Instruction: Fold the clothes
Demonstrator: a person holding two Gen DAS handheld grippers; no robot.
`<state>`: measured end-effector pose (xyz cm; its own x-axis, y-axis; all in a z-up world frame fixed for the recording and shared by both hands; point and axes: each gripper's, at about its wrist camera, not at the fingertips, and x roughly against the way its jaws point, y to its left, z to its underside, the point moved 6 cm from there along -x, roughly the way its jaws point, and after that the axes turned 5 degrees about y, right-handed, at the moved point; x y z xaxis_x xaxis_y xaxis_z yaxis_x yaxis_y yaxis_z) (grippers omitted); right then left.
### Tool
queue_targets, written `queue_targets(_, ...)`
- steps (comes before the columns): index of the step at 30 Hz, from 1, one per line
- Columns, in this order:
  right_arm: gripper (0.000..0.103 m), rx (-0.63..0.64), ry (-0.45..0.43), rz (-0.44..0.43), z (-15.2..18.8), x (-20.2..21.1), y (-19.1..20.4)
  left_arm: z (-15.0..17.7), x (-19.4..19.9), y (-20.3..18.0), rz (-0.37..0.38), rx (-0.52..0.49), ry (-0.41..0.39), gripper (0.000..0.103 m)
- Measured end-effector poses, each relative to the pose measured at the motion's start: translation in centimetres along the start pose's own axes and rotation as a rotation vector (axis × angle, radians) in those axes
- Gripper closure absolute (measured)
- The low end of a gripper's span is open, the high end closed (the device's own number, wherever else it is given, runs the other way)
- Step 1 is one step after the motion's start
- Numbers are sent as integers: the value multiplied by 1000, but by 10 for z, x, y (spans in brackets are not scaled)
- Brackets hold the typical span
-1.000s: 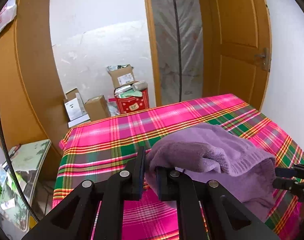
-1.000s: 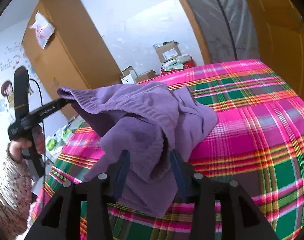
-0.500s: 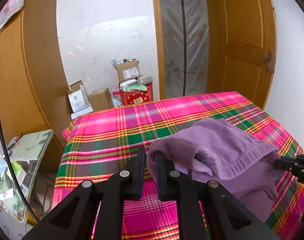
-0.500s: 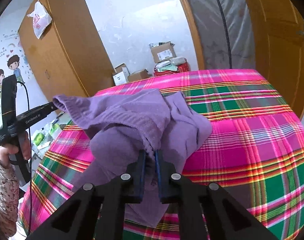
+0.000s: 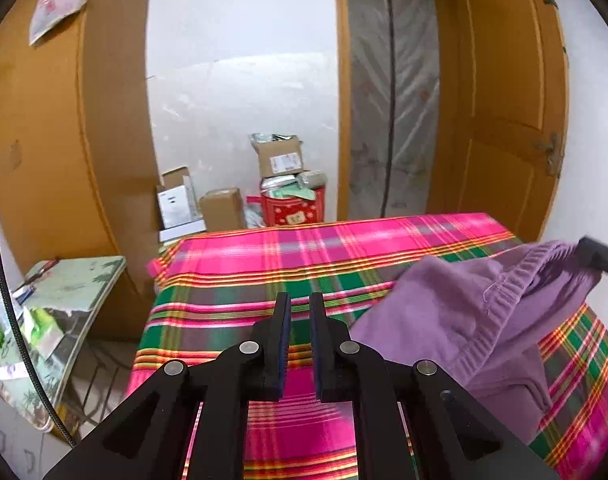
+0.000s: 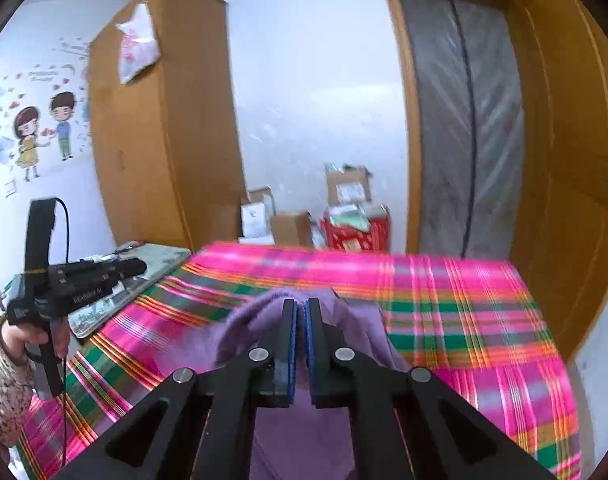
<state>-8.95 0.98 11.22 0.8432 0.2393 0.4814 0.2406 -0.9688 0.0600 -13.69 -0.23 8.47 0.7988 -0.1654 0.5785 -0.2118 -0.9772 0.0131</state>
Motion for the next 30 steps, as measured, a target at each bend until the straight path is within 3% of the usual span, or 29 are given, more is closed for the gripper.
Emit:
queue_targets(6, 99, 8, -7, -63, -19, -19, 23, 21, 1, -8, 54, -24, 34, 90)
queue_targets(9, 99, -6, 12, -125, -23, -34, 35, 29, 2, -23, 131, -44, 39, 75)
queue_targets(11, 99, -4, 24, -150, -22, -41, 41, 32, 2, -35, 187, -61, 43, 57)
queue_targets(17, 99, -13, 40, -183, -15, -47, 44, 24, -4, -84, 333, -123, 42, 42)
queue_targets(25, 99, -21, 60, -221, -7, -48, 42, 5, -39, -123, 338, -151, 102, 40)
queue_targets(30, 98, -17, 76, -247, 3, -46, 41, -3, -59, -127, 303, -142, 130, 44)
